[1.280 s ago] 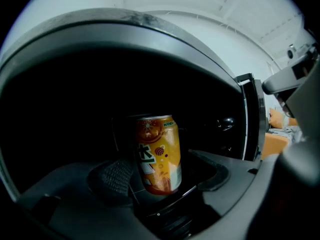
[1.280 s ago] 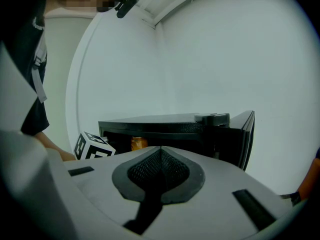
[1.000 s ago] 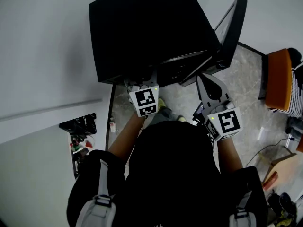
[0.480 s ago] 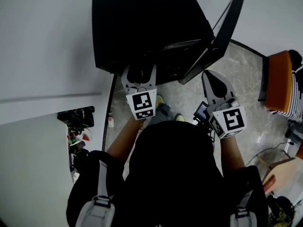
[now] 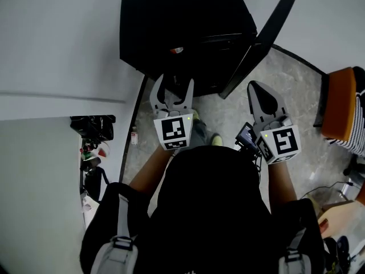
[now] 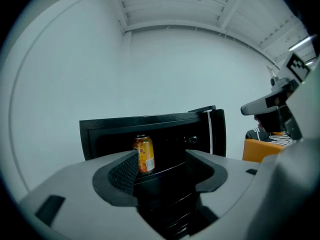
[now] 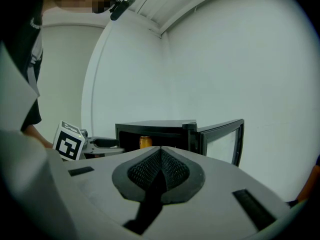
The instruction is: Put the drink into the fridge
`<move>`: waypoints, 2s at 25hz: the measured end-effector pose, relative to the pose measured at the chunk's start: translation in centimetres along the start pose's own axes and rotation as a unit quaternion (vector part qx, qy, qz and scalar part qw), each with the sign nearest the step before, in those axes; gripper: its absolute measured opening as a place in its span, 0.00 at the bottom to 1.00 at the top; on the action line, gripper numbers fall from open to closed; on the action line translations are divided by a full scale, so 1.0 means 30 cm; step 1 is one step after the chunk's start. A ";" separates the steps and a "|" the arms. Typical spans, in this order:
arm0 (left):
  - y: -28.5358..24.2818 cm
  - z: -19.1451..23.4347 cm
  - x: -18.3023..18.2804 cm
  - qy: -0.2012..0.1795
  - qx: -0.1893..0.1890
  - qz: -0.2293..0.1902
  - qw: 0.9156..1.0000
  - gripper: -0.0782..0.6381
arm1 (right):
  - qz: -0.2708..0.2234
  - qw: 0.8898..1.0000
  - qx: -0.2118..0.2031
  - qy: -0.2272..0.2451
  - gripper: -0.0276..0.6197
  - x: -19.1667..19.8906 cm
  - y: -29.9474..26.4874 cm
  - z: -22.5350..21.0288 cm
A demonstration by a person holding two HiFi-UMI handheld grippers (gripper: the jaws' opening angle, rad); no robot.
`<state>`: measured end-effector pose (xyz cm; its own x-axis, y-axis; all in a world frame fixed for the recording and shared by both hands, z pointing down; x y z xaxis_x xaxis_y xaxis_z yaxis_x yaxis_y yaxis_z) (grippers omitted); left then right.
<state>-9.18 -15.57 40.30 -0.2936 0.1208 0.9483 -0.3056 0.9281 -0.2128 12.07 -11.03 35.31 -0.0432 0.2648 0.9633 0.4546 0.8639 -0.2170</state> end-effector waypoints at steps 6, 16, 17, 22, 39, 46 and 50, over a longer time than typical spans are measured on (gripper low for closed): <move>0.109 -0.071 -0.070 -0.018 -0.004 -0.034 0.999 0.46 | -0.015 1.000 -0.010 0.004 0.06 0.012 0.081 0.009; 0.225 -0.163 -0.118 -0.006 -0.024 -0.063 0.998 0.22 | -0.035 0.999 -0.013 0.002 0.06 0.019 0.195 0.008; 0.237 -0.168 -0.119 -0.010 -0.028 -0.059 0.998 0.19 | -0.036 0.999 -0.013 0.002 0.06 0.020 0.208 0.009; 0.285 -0.197 -0.117 -0.002 -0.018 -0.051 0.999 0.13 | -0.031 0.999 -0.021 -0.003 0.06 0.043 0.253 0.024; 0.421 -0.251 -0.077 0.018 -0.002 -0.028 0.999 0.13 | -0.019 0.999 -0.031 -0.022 0.06 0.131 0.357 0.061; 0.420 -0.263 -0.071 0.022 0.011 -0.023 0.999 0.13 | 0.031 0.999 -0.018 -0.041 0.06 0.179 0.378 0.058; 0.439 -0.253 -0.056 0.019 0.016 -0.020 1.000 0.13 | 0.003 0.999 -0.017 -0.043 0.06 0.177 0.380 0.083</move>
<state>-5.83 -0.87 37.68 -0.2463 0.0984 0.9642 -0.3444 0.9210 -0.1819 14.82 1.29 37.56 -0.1159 0.3080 0.9443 0.4851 0.8472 -0.2168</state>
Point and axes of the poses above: the fingertips, and each gripper's own axes: y backward along the fingers, z to its left, x out of its underside, the point moved 4 cm from there along y, backward along the fingers, and after that the axes turned 6 degrees about -y, right-handed, at the moved point
